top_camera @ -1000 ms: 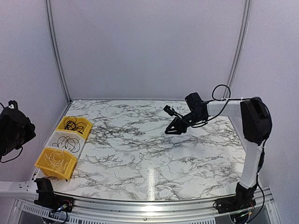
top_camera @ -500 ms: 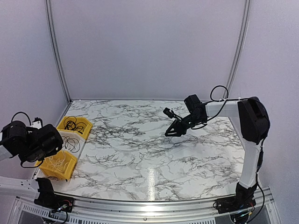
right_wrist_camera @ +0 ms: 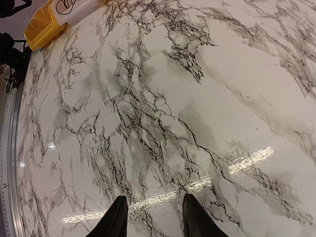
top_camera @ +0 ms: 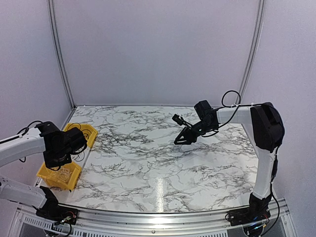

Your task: Untangle the cables

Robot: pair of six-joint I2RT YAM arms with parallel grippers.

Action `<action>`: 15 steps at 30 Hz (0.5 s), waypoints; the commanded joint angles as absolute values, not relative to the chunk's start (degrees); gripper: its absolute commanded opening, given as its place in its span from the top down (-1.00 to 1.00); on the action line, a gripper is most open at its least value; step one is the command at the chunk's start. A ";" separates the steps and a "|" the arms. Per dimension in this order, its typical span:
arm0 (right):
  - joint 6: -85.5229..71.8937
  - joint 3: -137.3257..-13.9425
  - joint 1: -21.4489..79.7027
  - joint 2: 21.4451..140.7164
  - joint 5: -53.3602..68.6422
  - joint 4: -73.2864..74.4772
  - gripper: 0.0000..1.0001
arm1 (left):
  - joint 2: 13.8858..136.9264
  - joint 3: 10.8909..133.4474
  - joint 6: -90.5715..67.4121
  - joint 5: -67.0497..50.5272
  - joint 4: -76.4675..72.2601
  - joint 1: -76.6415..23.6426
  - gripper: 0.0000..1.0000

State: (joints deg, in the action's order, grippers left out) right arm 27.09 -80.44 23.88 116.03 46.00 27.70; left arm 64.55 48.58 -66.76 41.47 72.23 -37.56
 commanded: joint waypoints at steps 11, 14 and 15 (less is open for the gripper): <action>29.01 -86.76 24.17 109.72 40.93 32.18 0.20 | 68.40 62.51 -36.15 45.72 54.06 -35.51 0.15; 29.93 -86.72 24.04 103.84 33.09 31.50 0.20 | 71.22 68.93 -24.81 44.45 46.85 -35.51 -0.24; 30.26 -86.14 24.00 101.60 30.29 30.94 0.19 | 72.17 70.38 -20.88 43.16 43.88 -35.51 -0.38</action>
